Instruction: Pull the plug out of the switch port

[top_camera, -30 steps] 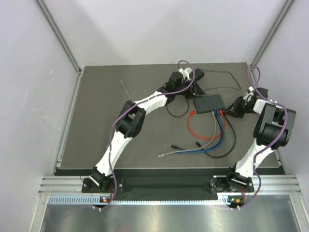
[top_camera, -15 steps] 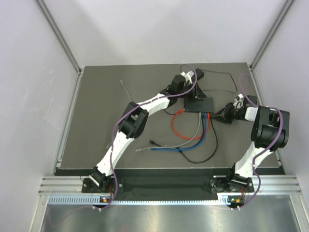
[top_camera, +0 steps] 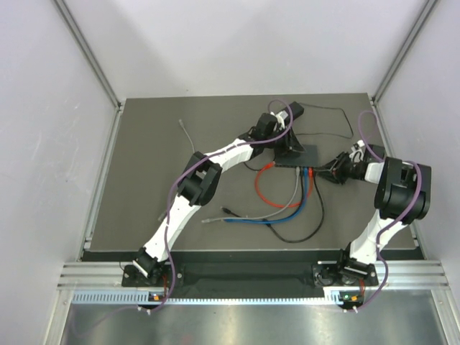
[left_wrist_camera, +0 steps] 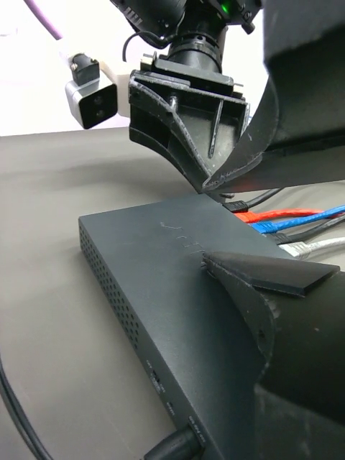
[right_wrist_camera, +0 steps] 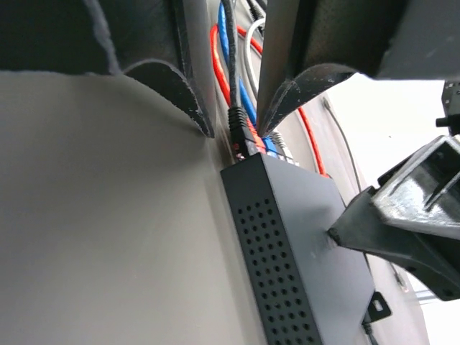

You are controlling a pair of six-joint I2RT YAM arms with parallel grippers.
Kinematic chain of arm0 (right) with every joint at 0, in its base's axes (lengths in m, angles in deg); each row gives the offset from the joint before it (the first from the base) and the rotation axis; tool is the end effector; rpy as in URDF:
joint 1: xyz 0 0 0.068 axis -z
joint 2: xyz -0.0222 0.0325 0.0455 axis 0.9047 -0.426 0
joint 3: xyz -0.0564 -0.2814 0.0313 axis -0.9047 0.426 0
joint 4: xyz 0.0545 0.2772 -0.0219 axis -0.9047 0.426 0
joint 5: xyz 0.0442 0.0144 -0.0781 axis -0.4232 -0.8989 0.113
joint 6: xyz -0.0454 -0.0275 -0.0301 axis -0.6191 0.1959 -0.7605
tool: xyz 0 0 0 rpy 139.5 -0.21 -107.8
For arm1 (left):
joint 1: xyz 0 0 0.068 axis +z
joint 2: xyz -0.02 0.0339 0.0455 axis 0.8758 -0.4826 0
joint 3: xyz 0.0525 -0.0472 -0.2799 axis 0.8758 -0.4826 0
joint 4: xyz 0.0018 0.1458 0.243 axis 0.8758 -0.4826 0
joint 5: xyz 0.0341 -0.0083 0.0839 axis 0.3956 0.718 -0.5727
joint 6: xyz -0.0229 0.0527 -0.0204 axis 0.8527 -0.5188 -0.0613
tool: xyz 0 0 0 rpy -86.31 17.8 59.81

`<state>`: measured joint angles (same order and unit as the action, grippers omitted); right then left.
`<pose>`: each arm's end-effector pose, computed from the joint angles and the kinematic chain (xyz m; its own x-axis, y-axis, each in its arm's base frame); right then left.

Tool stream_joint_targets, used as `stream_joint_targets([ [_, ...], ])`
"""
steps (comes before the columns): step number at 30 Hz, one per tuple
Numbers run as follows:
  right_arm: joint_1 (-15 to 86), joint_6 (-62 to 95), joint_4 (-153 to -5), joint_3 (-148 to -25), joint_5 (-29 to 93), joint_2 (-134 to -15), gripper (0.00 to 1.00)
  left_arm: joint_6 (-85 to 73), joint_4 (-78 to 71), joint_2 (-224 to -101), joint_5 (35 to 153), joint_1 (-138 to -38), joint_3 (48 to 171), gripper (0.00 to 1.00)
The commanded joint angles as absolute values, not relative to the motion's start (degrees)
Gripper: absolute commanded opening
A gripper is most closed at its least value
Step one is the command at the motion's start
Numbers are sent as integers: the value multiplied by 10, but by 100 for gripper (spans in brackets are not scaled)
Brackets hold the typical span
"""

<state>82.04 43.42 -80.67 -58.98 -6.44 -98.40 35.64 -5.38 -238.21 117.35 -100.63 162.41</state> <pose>0.3435 -0.0720 0.1070 -0.7585 0.6357 -0.1434 0.2767 0.5135 0.8122 0.4748 -0.4221 0.1327 -0.9263 -0.1156 -0.3586 0.2762 0.4392 -0.8549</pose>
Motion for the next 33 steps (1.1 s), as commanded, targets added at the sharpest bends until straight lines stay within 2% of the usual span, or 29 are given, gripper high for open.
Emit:
stream_joint_targets([
  [1,813,440,-853,-587,-71,-994,30,338,-119,-2390,1159,-1008,1635,45],
  [13,791,485,-903,-594,-63,-1028,31,339,-141,-2392,1162,-1008,1632,45],
  [19,791,527,-942,-587,-64,-1049,26,338,-144,-2390,1161,-1006,1624,45],
  [25,791,533,-937,-601,-63,-1059,16,331,-153,-2385,1158,-1000,1611,45],
  [29,790,550,-931,-608,-61,-1058,0,329,-162,-2391,1151,-999,1613,45],
  [33,789,528,-840,-642,-63,-1055,0,348,-152,-2404,1161,-1000,1613,45],
])
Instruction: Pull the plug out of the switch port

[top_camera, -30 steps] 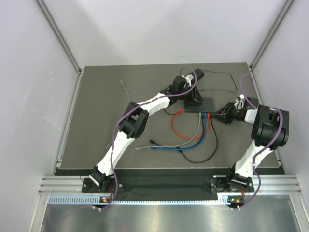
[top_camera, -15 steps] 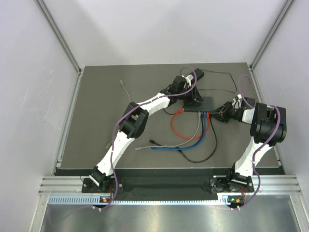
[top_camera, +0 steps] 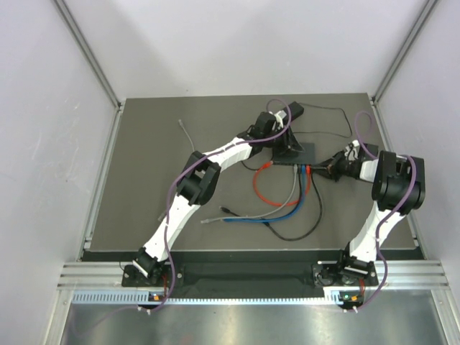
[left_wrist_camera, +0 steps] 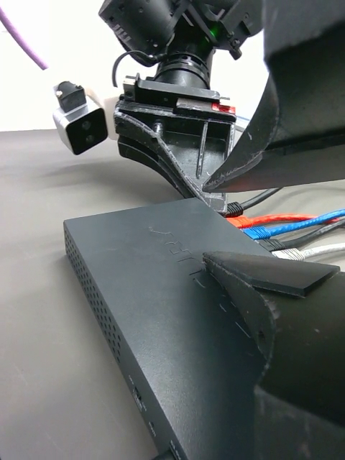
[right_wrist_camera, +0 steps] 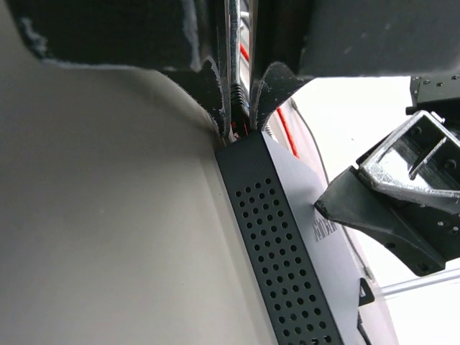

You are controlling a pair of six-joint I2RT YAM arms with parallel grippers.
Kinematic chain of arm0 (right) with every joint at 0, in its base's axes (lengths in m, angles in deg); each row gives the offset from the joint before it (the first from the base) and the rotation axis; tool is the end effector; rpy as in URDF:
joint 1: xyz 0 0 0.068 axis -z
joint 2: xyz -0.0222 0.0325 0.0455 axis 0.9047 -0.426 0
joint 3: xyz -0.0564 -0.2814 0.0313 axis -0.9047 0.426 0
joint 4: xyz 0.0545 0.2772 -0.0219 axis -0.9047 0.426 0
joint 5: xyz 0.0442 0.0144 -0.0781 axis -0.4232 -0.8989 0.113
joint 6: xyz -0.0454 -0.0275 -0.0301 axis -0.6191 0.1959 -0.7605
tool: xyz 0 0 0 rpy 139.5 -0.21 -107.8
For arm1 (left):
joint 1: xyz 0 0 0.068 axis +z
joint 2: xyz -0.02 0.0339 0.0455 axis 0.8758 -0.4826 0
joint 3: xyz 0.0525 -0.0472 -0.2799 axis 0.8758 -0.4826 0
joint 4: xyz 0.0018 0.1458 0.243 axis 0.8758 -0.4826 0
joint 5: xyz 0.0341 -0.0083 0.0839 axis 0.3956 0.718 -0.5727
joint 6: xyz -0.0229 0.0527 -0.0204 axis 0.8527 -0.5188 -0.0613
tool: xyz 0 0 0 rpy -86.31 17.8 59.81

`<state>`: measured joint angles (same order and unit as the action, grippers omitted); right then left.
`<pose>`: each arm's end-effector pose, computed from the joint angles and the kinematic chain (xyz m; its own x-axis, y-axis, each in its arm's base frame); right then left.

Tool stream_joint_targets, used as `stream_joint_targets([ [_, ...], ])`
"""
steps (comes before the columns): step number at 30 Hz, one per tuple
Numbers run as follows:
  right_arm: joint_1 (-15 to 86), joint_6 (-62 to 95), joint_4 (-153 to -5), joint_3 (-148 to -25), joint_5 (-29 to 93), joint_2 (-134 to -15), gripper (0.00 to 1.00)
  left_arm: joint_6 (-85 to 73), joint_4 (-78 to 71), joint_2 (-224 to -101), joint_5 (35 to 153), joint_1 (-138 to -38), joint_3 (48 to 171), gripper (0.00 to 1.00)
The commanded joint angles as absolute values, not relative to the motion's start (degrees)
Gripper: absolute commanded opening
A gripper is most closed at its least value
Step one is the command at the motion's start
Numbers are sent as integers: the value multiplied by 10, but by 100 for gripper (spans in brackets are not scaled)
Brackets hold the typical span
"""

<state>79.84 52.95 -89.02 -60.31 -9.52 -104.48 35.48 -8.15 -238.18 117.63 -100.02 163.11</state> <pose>0.3619 -0.0614 0.0876 -0.7488 0.6614 -0.0430 0.3091 0.4059 0.8601 0.4782 -0.4165 0.1327 -0.9349 -0.1130 -0.3364 0.2512 0.4589 -0.8522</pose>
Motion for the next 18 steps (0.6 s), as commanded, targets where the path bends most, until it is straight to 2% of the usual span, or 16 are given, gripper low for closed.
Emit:
stream_joint_targets([
  [1,789,516,-821,-651,-65,-1058,0,352,-139,-2406,1165,-1000,1613,45],
  [5,788,430,-678,-723,-92,-1099,0,377,-108,-2423,1183,-1000,1615,45],
  [7,788,325,-554,-783,-70,-1113,0,389,-96,-2428,1189,-1000,1618,45],
  [9,788,262,-496,-831,-32,-1137,0,397,-91,-2440,1192,-1001,1629,45],
  [13,777,174,-434,-860,43,-1145,0,408,-87,-2457,1195,-1001,1650,45],
  [16,771,193,-471,-841,26,-1123,0,412,-86,-2463,1195,-1000,1656,45],
  [18,771,211,-496,-830,-35,-1121,0,415,-86,-2466,1195,-1000,1657,45],
])
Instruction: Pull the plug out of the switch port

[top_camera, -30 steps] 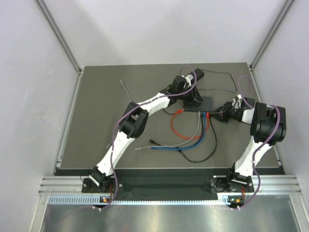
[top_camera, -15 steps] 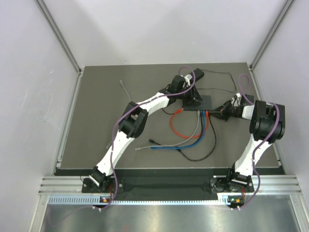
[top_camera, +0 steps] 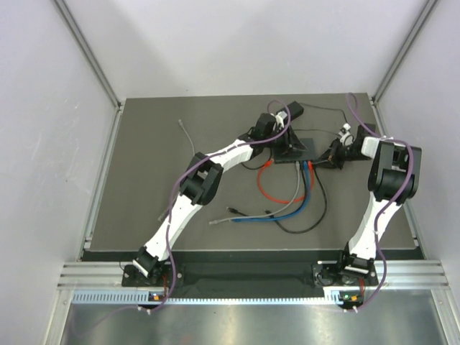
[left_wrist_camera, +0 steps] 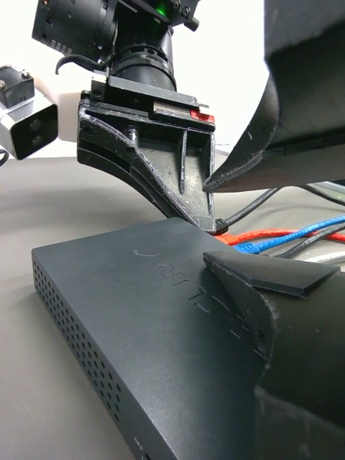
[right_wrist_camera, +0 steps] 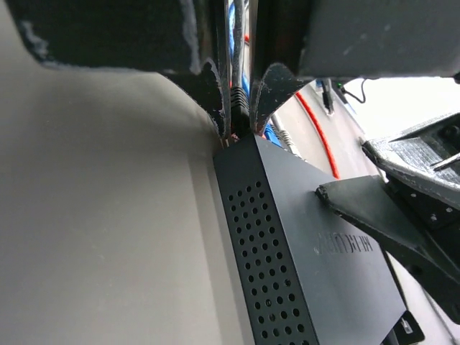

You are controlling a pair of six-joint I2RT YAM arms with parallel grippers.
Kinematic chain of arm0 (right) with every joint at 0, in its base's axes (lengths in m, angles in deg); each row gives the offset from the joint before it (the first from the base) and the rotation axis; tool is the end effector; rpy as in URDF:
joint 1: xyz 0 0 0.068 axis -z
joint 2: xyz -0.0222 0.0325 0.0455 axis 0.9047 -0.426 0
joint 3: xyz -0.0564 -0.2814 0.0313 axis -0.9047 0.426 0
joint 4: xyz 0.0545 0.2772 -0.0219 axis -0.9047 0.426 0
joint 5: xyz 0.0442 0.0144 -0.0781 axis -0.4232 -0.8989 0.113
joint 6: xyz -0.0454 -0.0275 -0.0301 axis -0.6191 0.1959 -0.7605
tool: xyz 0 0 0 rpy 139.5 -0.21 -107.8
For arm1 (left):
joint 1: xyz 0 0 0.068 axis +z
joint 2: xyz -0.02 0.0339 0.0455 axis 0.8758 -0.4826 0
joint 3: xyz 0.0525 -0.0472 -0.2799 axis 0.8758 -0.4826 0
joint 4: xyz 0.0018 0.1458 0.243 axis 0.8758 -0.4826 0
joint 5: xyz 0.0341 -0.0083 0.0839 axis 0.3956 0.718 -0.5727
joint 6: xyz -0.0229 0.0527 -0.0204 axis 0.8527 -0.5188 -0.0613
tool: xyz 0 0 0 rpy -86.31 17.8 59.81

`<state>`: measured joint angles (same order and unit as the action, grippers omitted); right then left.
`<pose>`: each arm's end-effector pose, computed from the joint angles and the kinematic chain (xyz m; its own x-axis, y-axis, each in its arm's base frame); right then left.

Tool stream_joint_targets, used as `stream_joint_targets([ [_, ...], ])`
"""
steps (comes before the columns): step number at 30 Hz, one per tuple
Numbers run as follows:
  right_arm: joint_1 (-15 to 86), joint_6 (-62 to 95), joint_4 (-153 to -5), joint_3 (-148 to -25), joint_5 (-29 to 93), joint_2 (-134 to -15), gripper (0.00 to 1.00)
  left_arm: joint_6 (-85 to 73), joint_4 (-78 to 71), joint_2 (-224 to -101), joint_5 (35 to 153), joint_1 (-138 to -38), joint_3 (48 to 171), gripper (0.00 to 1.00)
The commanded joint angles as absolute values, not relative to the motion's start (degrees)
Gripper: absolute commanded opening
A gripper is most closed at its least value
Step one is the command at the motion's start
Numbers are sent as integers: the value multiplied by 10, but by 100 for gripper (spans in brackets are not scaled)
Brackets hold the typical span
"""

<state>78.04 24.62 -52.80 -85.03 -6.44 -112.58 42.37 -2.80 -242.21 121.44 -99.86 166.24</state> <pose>0.4188 -0.0647 0.1128 -0.9084 0.3960 -0.1339 0.1703 0.6432 0.7465 0.4857 -0.4234 0.1194 -0.9564 -0.1302 -0.2616 0.1983 0.3684 -0.9083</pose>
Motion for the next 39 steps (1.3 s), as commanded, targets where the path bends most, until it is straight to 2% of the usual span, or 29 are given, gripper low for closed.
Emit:
stream_joint_targets([
  [1,774,245,-514,-821,-65,-1120,0,417,-82,-2466,1195,-1000,1657,45],
  [6,781,361,-654,-731,-191,-1084,0,421,-77,-2467,1196,-1000,1664,45],
  [7,783,421,-722,-715,-206,-1079,0,422,-77,-2466,1195,-999,1665,45],
  [8,782,429,-725,-708,-203,-1073,0,423,-75,-2467,1196,-998,1666,45],
  [16,796,406,-693,-732,-175,-1092,0,430,-66,-2471,1205,-997,1665,45],
  [17,796,394,-640,-743,-161,-1093,0,428,-67,-2472,1206,-998,1664,45],
  [20,783,290,-528,-821,-13,-1099,0,428,-70,-2476,1207,-997,1663,45],
  [24,760,252,-523,-814,104,-1064,0,450,-60,-2475,1210,-997,1653,45],
  [28,737,246,-580,-769,101,-1049,0,475,-20,-2477,1210,-997,1656,45],
  [32,744,296,-601,-742,-14,-1083,0,488,-9,-2489,1210,-998,1670,45],
  [35,764,355,-673,-714,-81,-1069,0,494,-3,-2493,1210,-998,1670,45],
  [37,767,349,-647,-724,-69,-1069,0,500,3,-2495,1211,-998,1669,45],
  [39,767,307,-548,-764,-15,-1084,0,501,5,-2493,1212,-998,1669,45],
])
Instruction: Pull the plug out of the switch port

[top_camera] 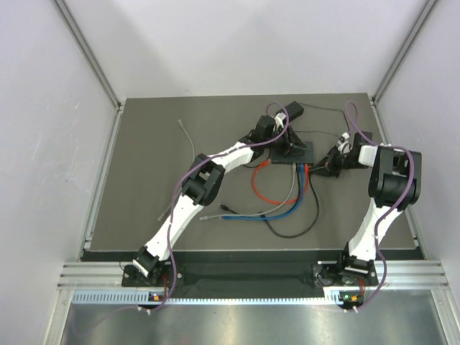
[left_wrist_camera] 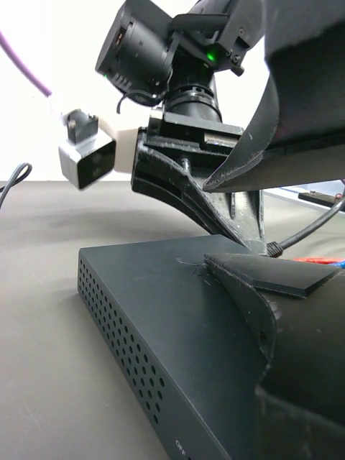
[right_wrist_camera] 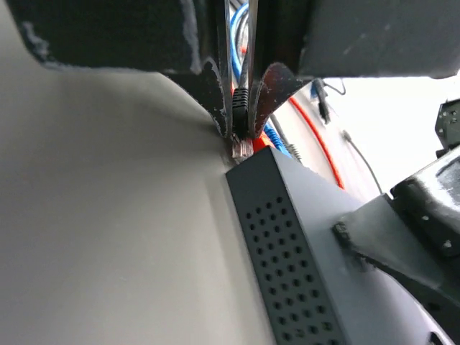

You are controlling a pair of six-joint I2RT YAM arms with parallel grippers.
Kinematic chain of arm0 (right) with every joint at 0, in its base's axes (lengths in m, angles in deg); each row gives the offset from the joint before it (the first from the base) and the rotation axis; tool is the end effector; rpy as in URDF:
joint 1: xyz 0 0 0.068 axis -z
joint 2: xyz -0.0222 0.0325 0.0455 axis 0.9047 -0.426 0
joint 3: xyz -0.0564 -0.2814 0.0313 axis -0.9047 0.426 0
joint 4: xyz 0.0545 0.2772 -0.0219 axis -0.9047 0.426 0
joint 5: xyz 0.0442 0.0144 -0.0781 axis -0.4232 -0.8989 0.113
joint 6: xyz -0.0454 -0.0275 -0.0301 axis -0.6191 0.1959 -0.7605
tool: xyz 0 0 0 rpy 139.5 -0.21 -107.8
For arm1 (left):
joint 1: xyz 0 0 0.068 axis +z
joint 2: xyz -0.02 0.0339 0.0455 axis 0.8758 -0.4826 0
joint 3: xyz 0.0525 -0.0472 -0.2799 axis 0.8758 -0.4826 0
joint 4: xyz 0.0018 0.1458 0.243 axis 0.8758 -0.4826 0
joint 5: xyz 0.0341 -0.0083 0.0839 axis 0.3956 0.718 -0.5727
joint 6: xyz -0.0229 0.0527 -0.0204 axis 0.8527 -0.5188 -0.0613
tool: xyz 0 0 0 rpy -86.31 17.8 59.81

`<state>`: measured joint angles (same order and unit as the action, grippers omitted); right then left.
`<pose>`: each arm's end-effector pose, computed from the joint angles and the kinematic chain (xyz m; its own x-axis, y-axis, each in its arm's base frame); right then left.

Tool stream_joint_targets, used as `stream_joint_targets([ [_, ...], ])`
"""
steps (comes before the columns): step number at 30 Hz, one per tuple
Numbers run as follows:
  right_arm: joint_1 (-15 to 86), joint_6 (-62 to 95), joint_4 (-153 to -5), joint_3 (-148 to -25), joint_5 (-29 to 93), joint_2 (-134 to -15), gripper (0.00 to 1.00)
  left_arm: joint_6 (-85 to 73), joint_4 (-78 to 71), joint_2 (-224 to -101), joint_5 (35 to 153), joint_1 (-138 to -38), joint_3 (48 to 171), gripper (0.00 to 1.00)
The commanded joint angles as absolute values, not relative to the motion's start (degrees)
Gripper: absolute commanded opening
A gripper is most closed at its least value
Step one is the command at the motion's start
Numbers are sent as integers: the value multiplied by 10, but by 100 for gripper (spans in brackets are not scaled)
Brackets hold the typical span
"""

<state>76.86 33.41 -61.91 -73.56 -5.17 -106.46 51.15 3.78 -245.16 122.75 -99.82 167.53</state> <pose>0.3859 -0.0494 0.1066 -0.8748 0.4767 -0.0870 0.2546 0.6049 0.7545 0.4905 -0.4278 0.1075 -0.9702 -0.1735 -0.1693 0.1149 0.2857 -0.9514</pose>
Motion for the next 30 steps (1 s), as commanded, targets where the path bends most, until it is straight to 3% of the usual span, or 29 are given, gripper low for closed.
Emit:
stream_joint_targets([
  [1,766,292,-518,-776,19,-1086,0,501,5,-2492,1211,-998,1669,45],
  [4,758,253,-451,-798,169,-1079,0,503,8,-2493,1209,-998,1669,45],
  [9,763,246,-500,-767,132,-1038,0,496,2,-2480,1217,-997,1668,45],
  [16,764,268,-550,-739,151,-854,0,421,-70,-2406,1211,-989,1659,51],
  [26,741,320,-348,-864,285,-770,0,242,-216,-2231,1161,-940,1540,52],
  [30,664,297,-240,-937,341,-756,0,162,-268,-2132,1125,-931,1477,56],
])
